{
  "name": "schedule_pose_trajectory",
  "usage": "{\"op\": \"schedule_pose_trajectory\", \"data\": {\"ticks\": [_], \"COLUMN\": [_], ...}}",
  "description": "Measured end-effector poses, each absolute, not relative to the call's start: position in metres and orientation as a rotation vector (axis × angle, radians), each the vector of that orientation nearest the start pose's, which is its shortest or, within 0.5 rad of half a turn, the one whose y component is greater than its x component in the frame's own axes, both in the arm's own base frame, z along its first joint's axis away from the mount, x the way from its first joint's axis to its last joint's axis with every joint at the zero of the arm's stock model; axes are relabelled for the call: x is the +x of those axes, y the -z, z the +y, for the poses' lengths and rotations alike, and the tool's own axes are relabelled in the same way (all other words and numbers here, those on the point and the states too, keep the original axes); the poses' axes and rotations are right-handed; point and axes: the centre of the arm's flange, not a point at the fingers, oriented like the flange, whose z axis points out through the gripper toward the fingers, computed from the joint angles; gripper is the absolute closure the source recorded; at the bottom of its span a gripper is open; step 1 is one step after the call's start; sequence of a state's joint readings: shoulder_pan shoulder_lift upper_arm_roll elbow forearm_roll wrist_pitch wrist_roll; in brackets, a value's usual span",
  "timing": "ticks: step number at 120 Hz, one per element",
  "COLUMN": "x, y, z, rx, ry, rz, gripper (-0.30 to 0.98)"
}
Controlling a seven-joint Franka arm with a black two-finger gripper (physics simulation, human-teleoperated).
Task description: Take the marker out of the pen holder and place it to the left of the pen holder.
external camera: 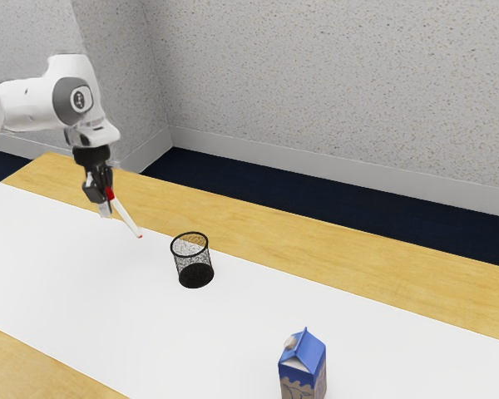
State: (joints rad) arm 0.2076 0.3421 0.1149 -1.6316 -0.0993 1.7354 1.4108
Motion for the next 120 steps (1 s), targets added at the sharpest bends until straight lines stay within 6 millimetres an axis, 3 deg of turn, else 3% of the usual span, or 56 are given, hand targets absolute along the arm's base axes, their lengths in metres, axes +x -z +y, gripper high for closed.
{"op": "schedule_pose_trajectory", "data": {"ticks": [29,38,52,71,87,120], "x": [0.591,0.59,0.59,0.588,0.588,0.591], "y": [-0.343,-0.333,-0.327,-0.325,-0.327,-0.333], "z": [0.223,0.227,0.228,0.228,0.226,0.224], "rx": [-3.15,-3.167,-3.165,-3.136,-3.1,-3.025], "ry": [0.018,0.061,0.12,0.153,0.169,0.178], "rz": [1.727,1.759,1.817,1.896,1.956,2.04], "gripper": [0.75,0.75,0.74,0.39,0.21,0.06]}}
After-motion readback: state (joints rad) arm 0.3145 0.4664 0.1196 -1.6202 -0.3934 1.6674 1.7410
